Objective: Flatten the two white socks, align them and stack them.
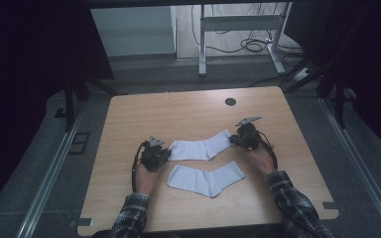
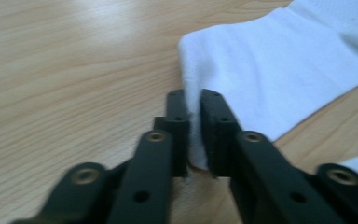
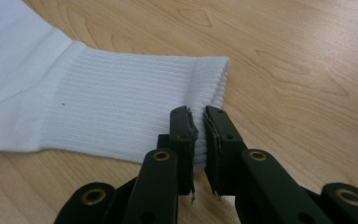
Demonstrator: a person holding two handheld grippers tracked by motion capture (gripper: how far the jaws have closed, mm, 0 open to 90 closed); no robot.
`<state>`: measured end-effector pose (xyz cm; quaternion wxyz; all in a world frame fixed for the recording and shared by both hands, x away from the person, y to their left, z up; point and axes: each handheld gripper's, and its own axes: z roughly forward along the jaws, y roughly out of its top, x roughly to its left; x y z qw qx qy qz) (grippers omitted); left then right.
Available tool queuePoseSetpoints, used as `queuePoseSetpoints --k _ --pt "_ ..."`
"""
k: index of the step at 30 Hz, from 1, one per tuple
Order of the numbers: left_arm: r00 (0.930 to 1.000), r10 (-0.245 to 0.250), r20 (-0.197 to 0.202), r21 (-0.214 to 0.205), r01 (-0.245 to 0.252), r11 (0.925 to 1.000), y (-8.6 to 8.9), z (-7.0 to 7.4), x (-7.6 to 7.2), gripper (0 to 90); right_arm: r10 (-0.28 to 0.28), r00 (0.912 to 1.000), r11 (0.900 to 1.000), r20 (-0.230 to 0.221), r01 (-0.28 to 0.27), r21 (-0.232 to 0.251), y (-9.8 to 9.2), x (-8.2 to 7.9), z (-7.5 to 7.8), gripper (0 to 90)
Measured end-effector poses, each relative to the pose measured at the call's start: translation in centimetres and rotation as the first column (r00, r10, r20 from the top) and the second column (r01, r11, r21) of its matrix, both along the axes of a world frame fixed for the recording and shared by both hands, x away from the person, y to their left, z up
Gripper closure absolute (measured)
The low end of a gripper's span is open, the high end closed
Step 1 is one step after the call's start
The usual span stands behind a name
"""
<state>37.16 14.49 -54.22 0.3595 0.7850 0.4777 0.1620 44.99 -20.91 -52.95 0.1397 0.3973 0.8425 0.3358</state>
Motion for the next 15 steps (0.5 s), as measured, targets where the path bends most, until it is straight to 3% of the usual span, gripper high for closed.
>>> queuePoseSetpoints --k 4,9,10,15 --pt "0.9999 -0.009 0.013 0.012 0.009 0.9999 -0.2 0.3 -0.2 85.0 0.002 1.0000 1.0000 0.003 -0.002 0.000 -0.2 -0.4 0.3 82.0" --pt "0.9985 -0.024 0.049 -0.026 0.025 0.9994 -0.3 1.8 -0.8 84.9 0.005 0.9995 0.9995 0.031 -0.006 0.031 -0.8 -1.4 1.7 82.0" --pt "0.9982 -0.031 0.052 -0.049 0.033 0.9983 -0.2 2.4 -1.0 84.8 0.007 0.9991 0.9987 0.042 -0.009 0.050 -1.0 -1.8 2.2 82.0" --pt "0.9964 -0.036 0.077 -0.075 0.041 0.9963 0.1 3.7 -2.0 84.8 0.017 0.9973 0.9971 0.071 -0.022 0.073 -1.3 -3.1 3.2 82.1"
